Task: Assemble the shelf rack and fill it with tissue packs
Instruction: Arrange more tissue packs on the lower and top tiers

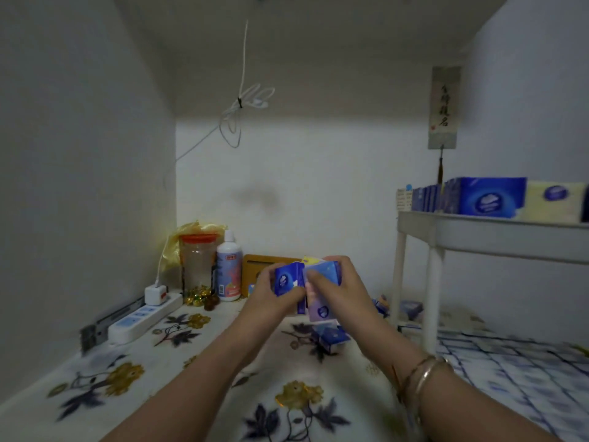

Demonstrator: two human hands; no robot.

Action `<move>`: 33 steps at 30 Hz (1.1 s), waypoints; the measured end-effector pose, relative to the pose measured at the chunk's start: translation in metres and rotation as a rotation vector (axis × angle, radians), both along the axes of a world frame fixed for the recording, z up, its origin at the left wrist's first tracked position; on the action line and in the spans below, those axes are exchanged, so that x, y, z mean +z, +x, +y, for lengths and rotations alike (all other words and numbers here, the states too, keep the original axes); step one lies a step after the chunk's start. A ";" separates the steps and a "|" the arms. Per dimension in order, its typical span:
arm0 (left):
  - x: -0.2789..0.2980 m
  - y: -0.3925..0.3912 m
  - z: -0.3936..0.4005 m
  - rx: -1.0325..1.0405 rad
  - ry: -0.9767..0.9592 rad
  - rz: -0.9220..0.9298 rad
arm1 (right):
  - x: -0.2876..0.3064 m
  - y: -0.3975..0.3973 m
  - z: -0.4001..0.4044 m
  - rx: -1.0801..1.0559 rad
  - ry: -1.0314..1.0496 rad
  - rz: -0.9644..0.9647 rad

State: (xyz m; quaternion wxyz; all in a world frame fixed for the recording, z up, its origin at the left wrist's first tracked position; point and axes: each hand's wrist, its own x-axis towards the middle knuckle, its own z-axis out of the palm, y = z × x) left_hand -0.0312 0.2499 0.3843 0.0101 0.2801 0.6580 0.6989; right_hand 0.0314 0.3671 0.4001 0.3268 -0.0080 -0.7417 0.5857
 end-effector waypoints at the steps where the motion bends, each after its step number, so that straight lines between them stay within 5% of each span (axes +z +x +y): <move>1: 0.010 0.007 -0.001 -0.014 0.016 0.015 | 0.008 0.008 -0.001 -0.007 0.011 0.027; 14: 0.151 0.108 -0.007 -0.175 0.226 0.197 | 0.144 0.098 -0.005 -0.137 0.291 0.276; 22: 0.212 0.152 0.035 -0.355 0.089 0.317 | 0.214 0.142 0.028 0.007 -0.087 0.253; 33: 0.245 0.203 0.153 -0.430 -0.055 0.501 | 0.242 0.213 0.151 -0.075 -0.003 0.152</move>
